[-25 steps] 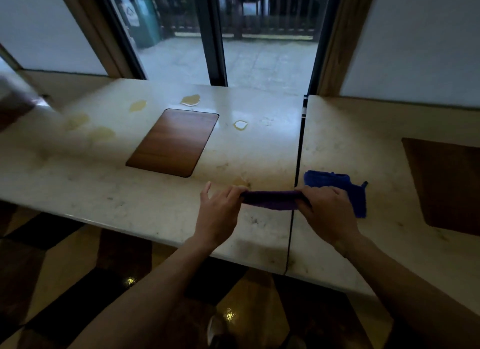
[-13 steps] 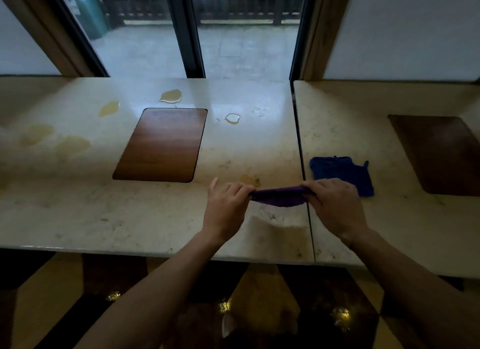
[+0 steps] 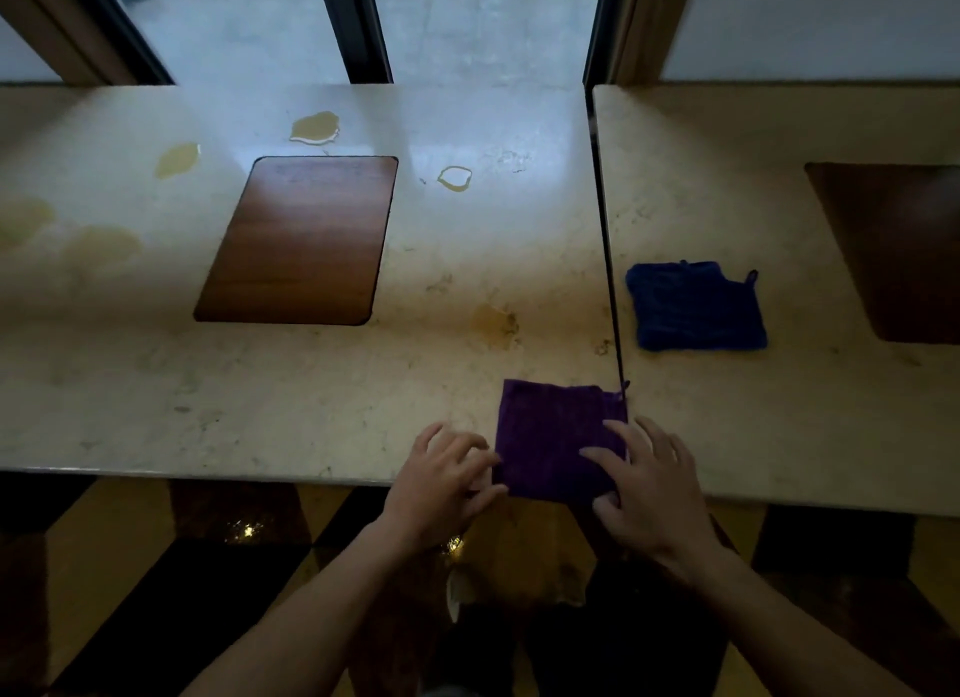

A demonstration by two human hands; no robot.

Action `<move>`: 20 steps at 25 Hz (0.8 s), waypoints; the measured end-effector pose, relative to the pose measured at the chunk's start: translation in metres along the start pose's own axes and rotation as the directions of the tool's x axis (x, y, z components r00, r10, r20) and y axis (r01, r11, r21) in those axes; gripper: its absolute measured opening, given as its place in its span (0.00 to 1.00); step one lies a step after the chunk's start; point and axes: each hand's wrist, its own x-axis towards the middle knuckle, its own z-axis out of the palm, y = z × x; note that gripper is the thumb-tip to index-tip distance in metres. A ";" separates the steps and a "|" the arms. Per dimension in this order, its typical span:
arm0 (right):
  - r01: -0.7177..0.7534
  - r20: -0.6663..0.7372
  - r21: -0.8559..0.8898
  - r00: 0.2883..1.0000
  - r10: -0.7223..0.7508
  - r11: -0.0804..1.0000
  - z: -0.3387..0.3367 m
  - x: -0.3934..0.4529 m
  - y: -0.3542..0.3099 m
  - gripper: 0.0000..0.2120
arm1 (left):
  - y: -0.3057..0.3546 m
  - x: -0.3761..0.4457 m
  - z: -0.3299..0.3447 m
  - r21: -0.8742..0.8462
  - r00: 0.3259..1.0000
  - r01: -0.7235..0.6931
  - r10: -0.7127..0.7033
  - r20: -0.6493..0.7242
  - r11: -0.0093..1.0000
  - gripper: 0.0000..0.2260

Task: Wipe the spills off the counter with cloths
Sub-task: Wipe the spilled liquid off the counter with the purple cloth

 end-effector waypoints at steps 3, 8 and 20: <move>0.006 -0.090 0.076 0.996 0.001 0.997 0.006 0.028 -0.038 0.31 | -0.046 0.014 -0.016 -0.034 0.970 0.232 -0.234 -0.065 0.972 0.23; -0.084 -0.038 -0.008 0.996 0.083 0.996 0.060 0.050 -0.074 0.36 | -0.144 0.061 -0.029 0.038 0.845 0.534 -0.533 -0.037 0.845 0.26; -0.112 -0.068 -0.029 0.992 0.110 0.993 0.056 0.152 -0.102 0.34 | -0.282 0.161 -0.038 0.023 0.761 0.647 -0.645 -0.066 0.762 0.28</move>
